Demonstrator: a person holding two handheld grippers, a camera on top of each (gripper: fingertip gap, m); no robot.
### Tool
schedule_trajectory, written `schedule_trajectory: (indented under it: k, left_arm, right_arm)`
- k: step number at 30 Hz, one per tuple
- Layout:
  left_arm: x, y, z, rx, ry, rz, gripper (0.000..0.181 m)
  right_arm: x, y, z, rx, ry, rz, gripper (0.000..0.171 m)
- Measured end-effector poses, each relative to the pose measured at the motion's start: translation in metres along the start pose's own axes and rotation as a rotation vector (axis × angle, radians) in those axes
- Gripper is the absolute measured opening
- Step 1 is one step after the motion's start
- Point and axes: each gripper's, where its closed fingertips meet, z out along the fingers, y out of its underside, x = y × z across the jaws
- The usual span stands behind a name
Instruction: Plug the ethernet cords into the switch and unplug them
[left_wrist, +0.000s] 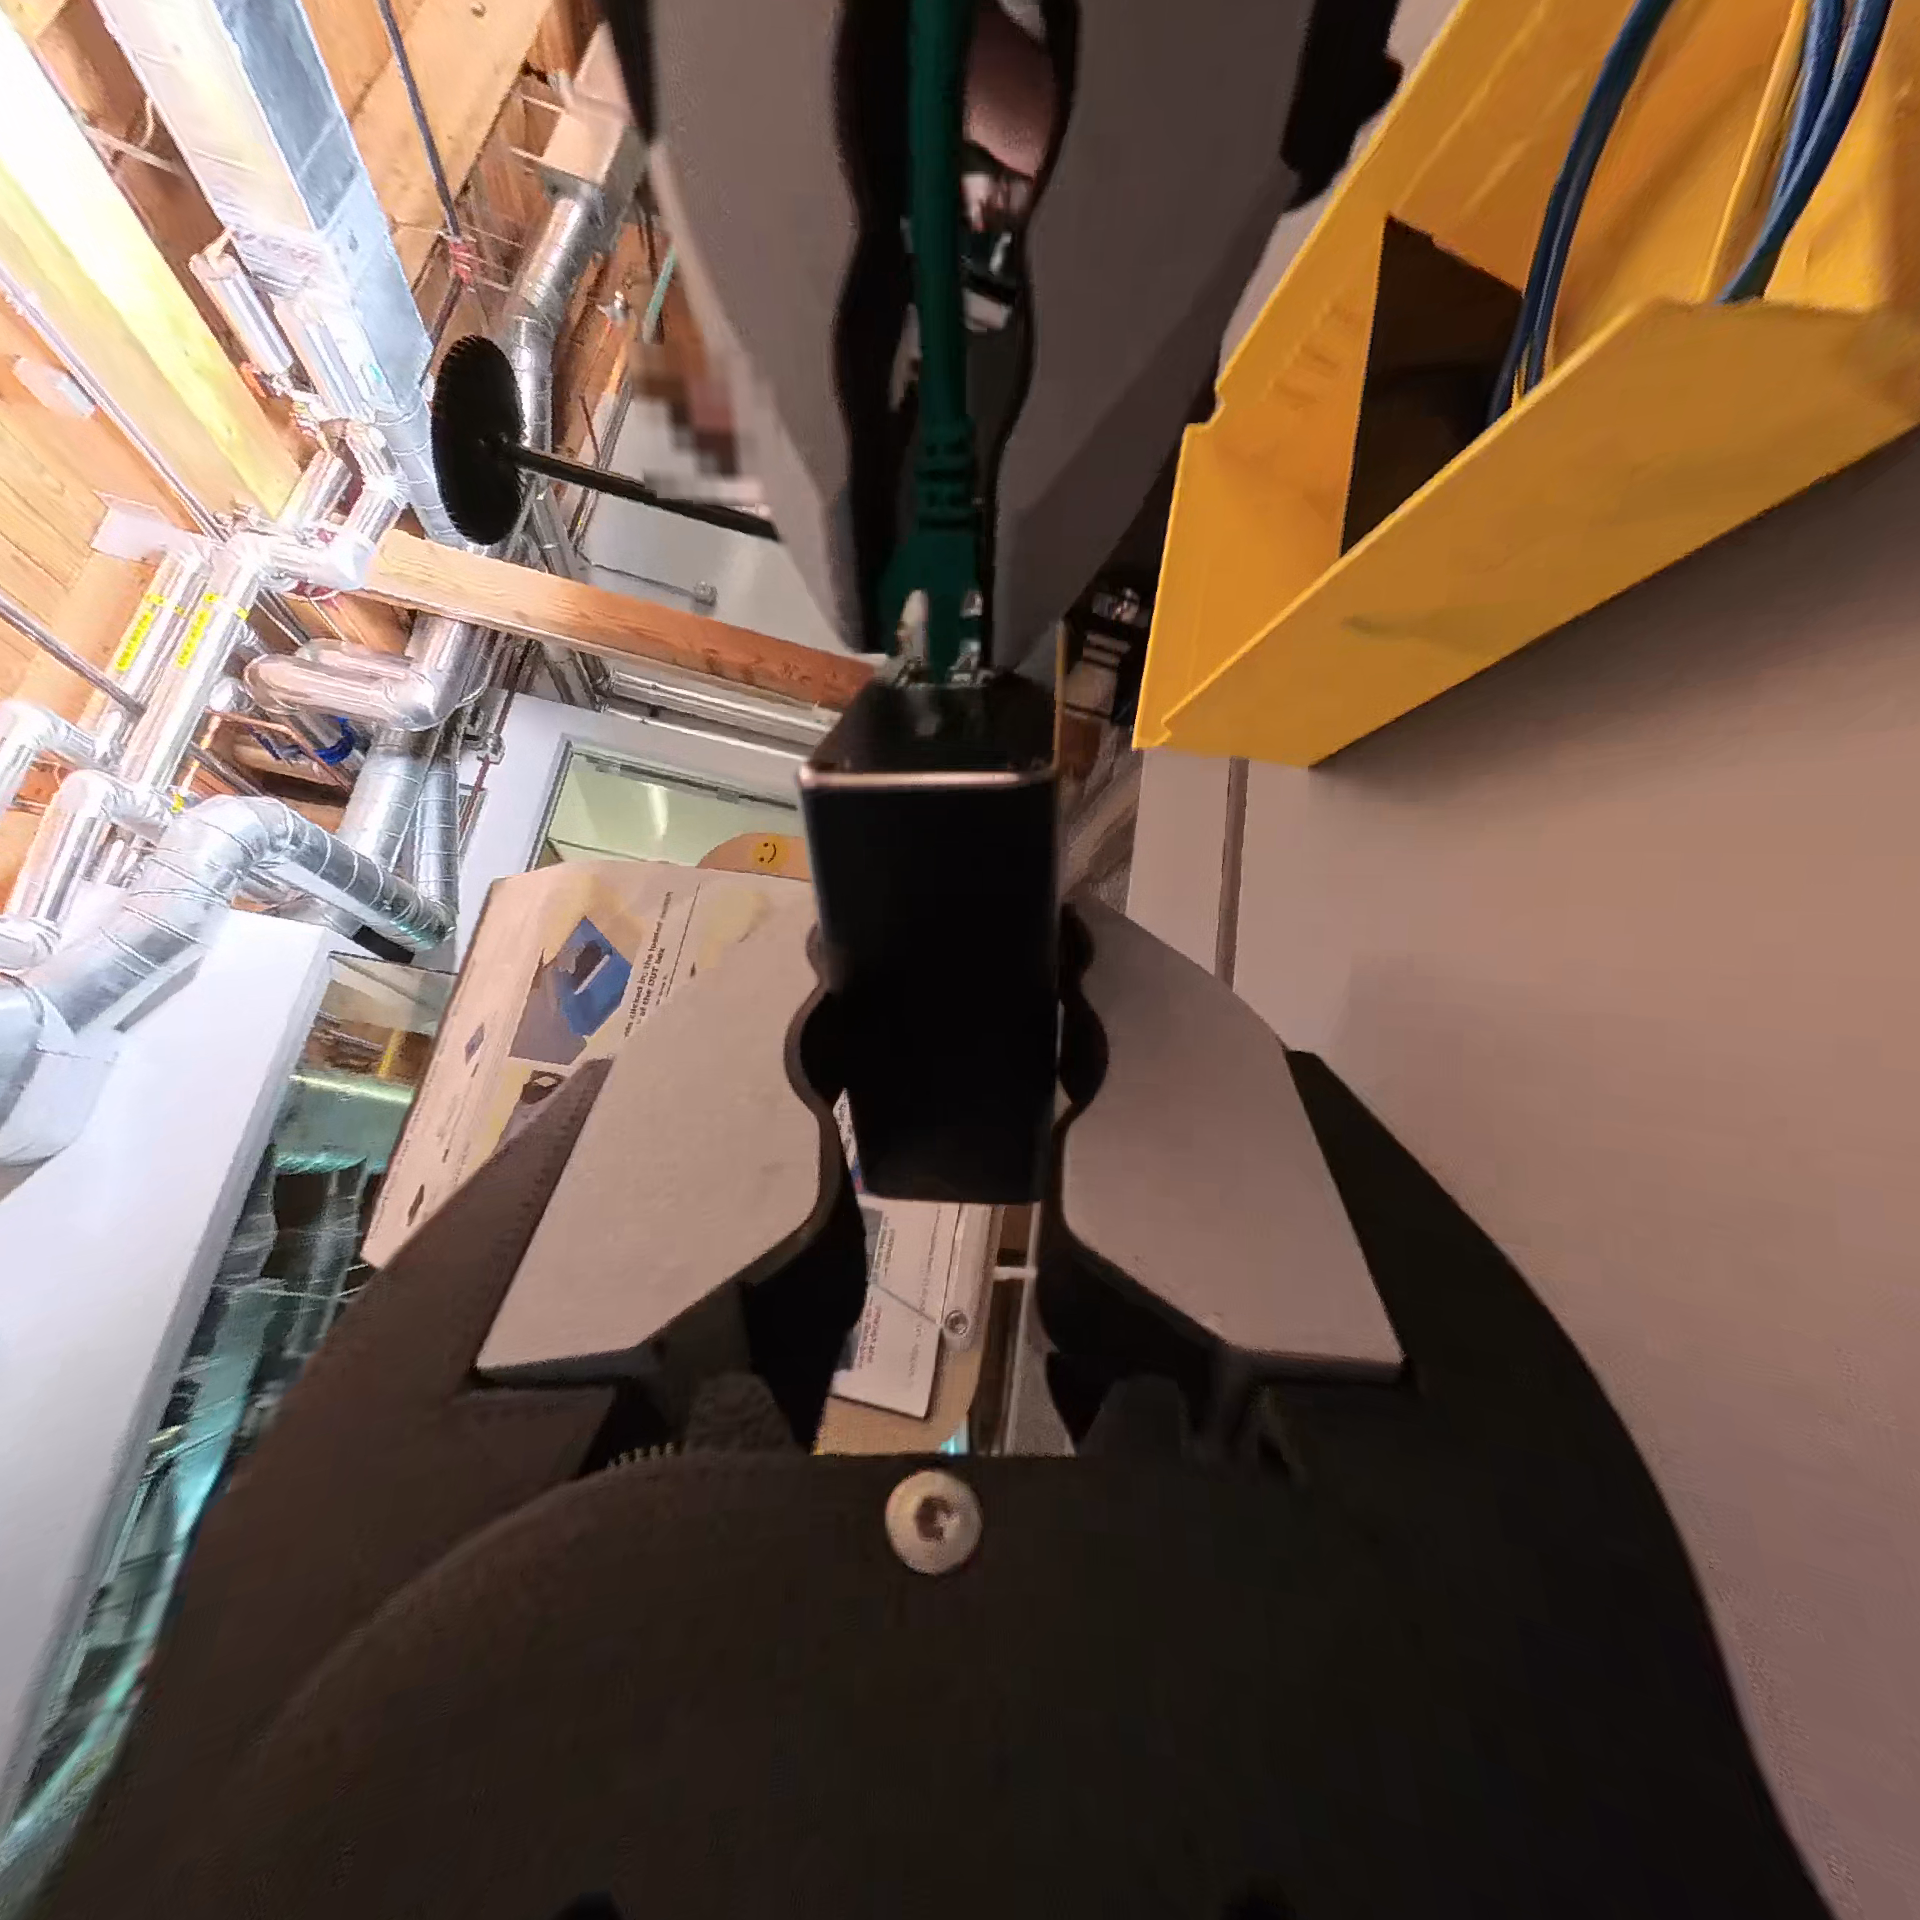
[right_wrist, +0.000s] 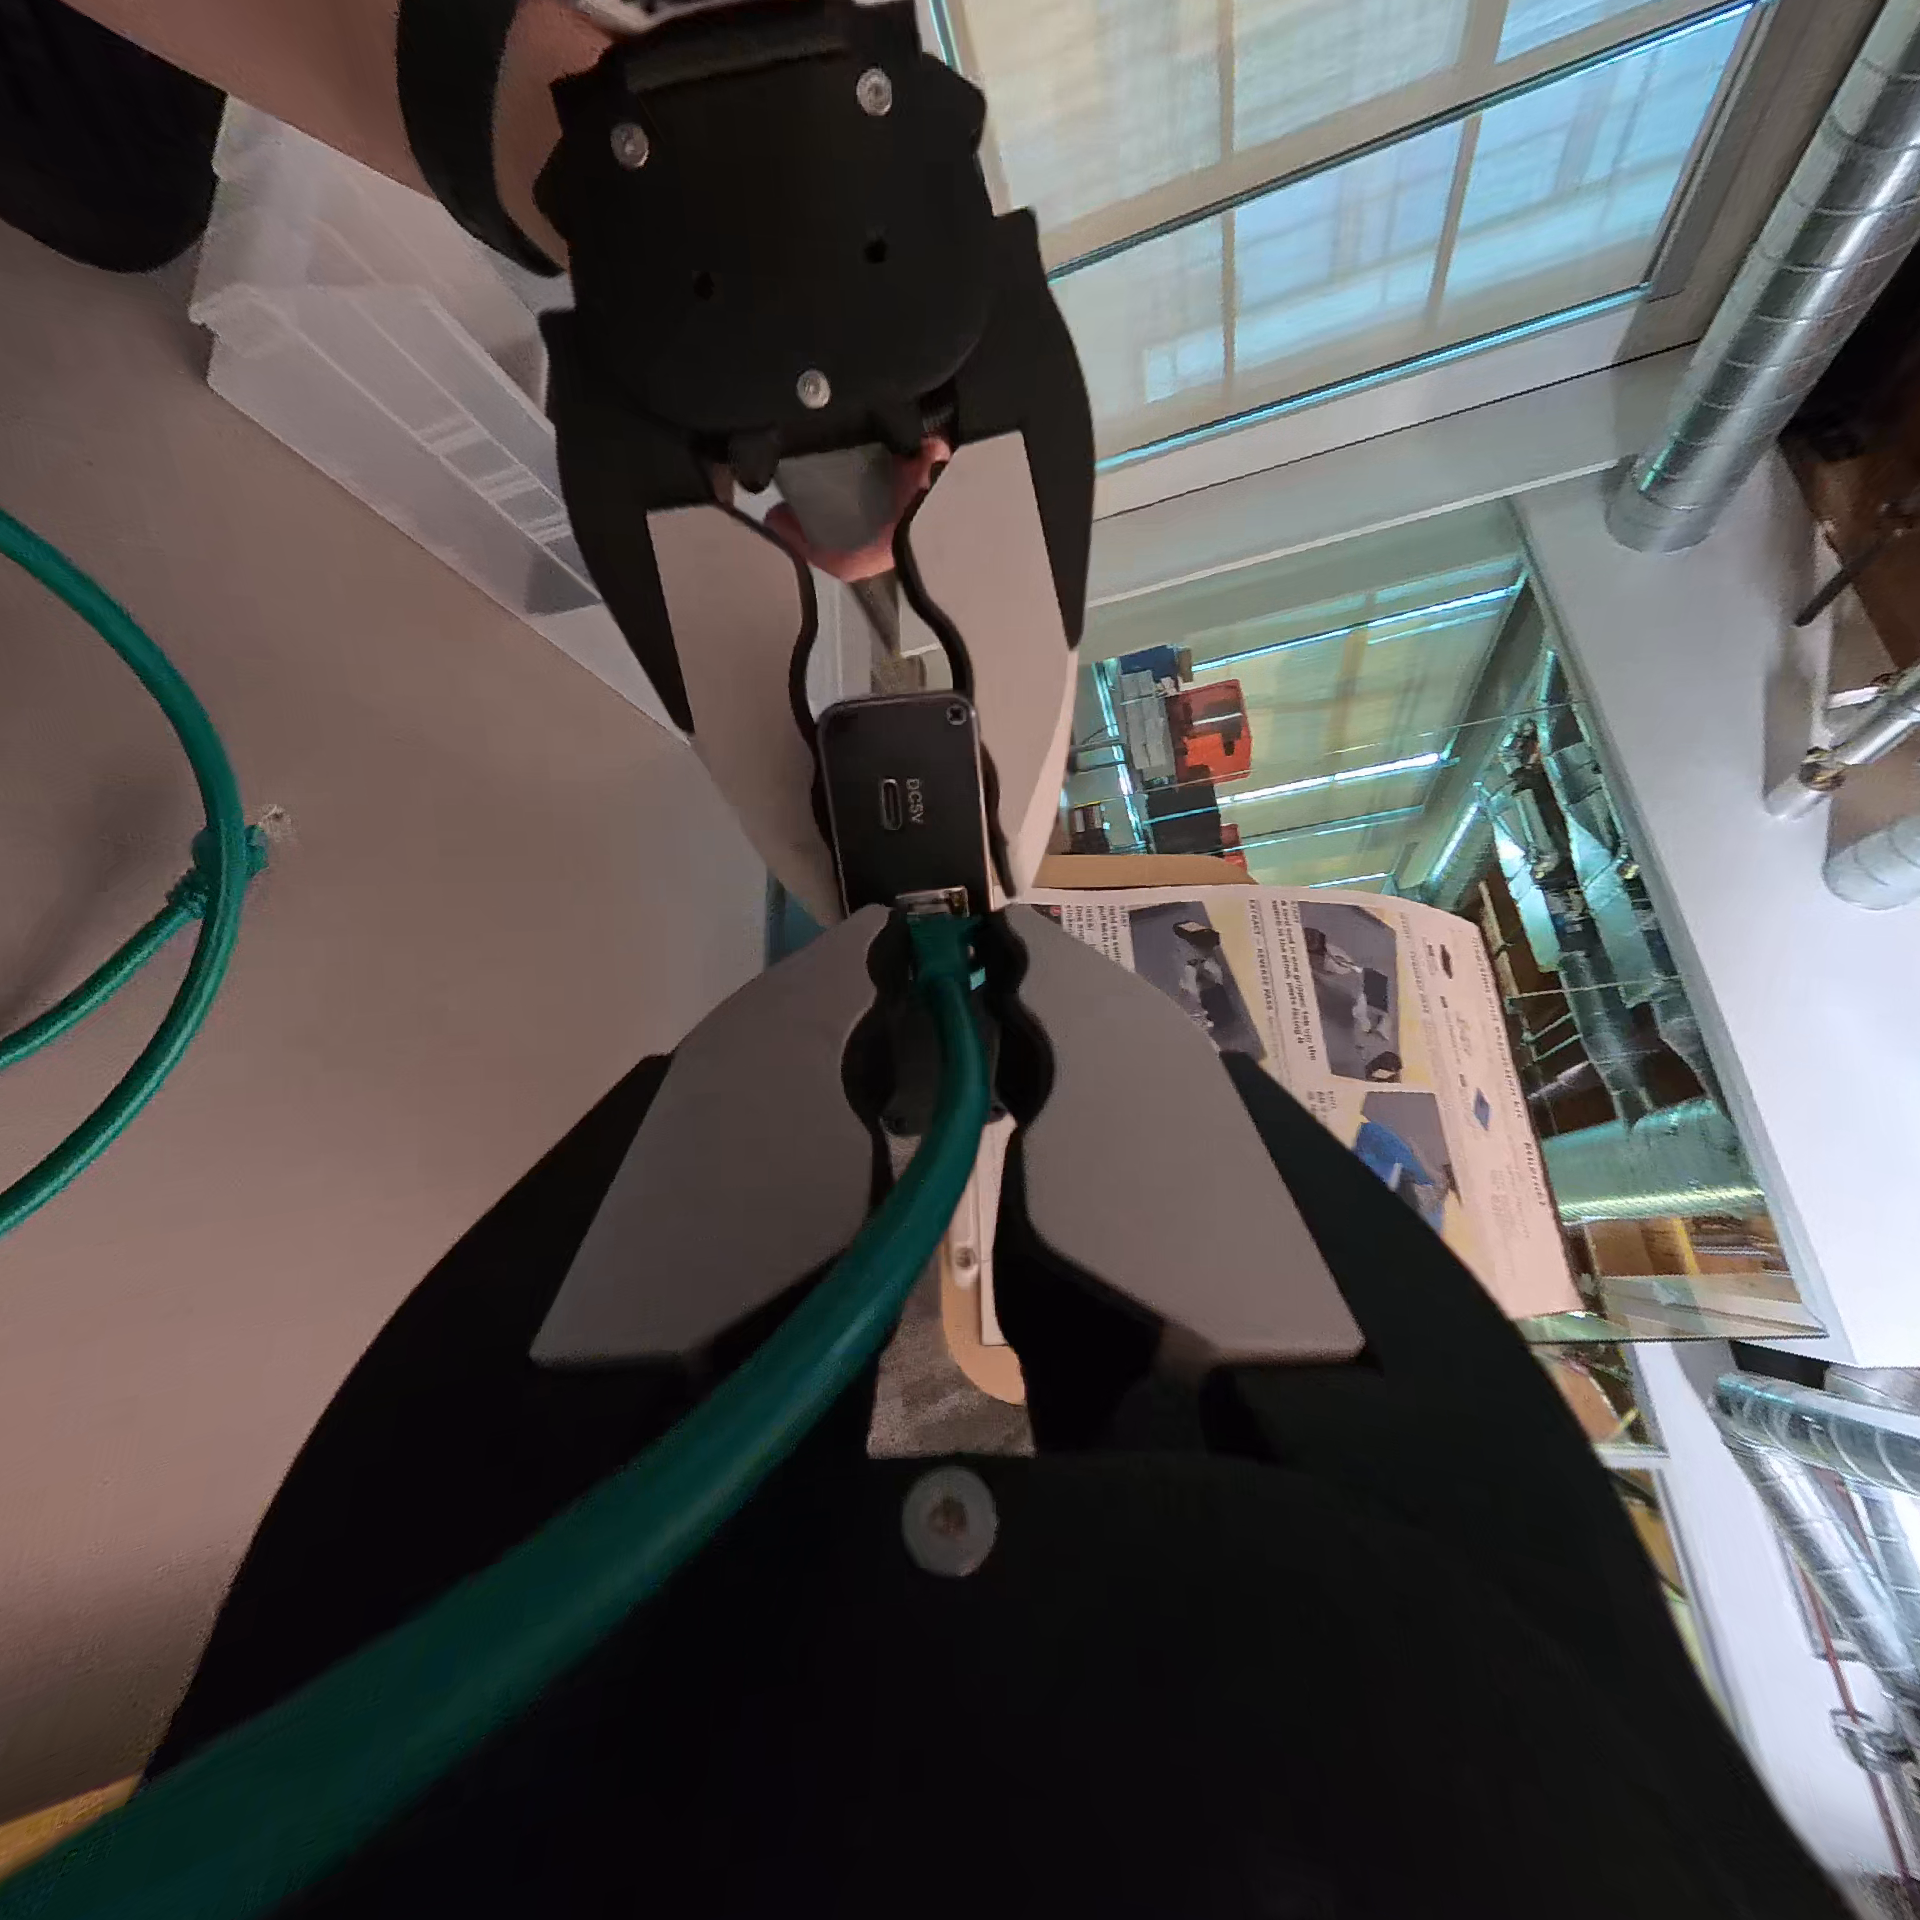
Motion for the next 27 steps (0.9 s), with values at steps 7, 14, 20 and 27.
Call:
schedule_trajectory:
  k: [7, 14, 20, 27]
  left_arm:
    - [0.001, 0.009, 0.007, -0.096, 0.0, 0.028, 0.037]
    - [-0.002, 0.009, 0.012, -0.114, -0.031, 0.047, 0.037]
    - [0.007, 0.016, 0.02, -0.141, 0.006, 0.06, 0.038]
    - [0.019, 0.028, 0.028, -0.187, 0.094, -0.008, 0.041]
  right_arm:
    - [-0.002, 0.012, 0.004, 0.004, 0.014, 0.015, 0.015]
    - [-0.003, 0.016, 0.002, -0.041, -0.011, 0.05, 0.015]
    - [-0.016, 0.027, 0.004, -0.122, -0.121, 0.139, 0.014]
    - [-0.031, 0.036, 0.008, -0.146, -0.227, 0.239, 0.016]
